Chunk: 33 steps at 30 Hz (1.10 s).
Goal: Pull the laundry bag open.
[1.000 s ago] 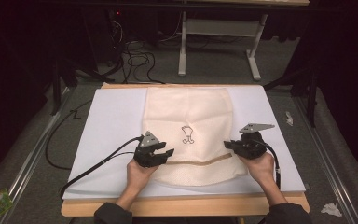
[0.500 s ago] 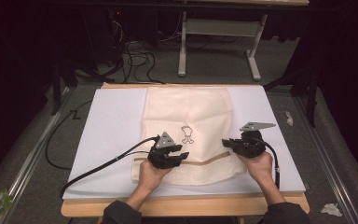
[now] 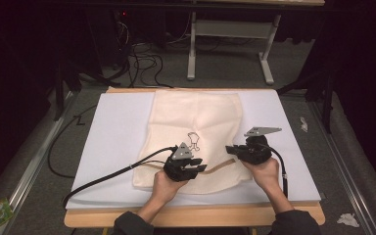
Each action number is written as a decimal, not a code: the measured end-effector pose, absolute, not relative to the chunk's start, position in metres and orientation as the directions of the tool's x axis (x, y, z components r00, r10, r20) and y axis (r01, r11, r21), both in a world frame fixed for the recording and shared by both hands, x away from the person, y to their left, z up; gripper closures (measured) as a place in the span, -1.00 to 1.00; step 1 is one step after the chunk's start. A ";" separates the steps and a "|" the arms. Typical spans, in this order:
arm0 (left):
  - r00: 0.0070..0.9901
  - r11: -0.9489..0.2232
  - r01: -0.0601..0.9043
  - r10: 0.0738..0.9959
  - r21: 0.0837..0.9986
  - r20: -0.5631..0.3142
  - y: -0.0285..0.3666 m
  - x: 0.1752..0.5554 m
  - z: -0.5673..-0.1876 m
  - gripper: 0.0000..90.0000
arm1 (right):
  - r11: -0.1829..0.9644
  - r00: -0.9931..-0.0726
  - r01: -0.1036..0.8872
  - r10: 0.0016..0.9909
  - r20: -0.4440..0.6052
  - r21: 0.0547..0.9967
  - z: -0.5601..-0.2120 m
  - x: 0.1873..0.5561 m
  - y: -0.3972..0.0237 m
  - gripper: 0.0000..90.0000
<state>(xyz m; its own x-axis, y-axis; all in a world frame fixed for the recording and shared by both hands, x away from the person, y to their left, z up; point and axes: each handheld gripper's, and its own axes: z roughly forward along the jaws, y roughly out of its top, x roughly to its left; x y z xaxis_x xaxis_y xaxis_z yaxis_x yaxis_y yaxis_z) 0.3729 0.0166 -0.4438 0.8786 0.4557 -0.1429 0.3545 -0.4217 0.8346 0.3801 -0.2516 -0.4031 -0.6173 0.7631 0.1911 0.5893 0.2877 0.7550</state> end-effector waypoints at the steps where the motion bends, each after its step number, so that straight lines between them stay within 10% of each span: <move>1: 0.881 -0.415 0.353 0.450 0.838 -0.148 0.015 0.373 -0.442 0.50 | 0.287 -0.619 0.591 0.760 0.196 0.754 -0.403 0.380 -0.249 0.94; 33: 0.913 -0.465 0.323 0.381 0.824 -0.143 -0.027 0.373 -0.441 0.61 | 0.287 -0.641 0.582 0.737 0.213 0.761 -0.405 0.380 -0.237 0.94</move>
